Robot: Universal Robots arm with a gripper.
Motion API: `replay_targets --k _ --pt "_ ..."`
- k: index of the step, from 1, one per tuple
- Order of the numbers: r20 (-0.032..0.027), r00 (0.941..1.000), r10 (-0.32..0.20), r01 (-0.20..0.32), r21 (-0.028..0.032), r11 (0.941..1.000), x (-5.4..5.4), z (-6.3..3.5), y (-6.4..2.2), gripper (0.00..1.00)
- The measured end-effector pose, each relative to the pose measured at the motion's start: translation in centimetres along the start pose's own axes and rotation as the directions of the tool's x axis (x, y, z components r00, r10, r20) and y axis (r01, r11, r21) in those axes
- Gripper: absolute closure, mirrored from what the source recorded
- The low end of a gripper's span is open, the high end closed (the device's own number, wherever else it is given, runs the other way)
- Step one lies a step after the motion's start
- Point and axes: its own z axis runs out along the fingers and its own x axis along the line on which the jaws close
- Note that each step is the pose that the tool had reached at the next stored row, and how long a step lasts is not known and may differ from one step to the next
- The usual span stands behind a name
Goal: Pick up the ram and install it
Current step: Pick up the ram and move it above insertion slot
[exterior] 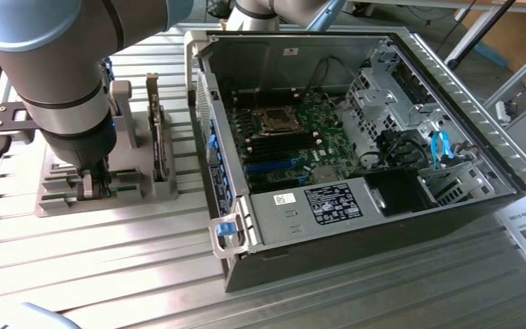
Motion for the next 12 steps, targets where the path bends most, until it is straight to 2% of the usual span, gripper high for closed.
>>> replay_targets --k 2,3,12 --pt "0.0000 1.0000 0.000 0.000 0.0000 1.0000 0.00 0.00 0.00 0.71" --pt "0.0000 1.0000 0.000 0.000 0.0000 1.0000 0.00 0.00 0.00 0.79" --pt "0.0000 1.0000 0.000 0.000 0.0000 1.0000 0.00 0.07 0.00 0.79"
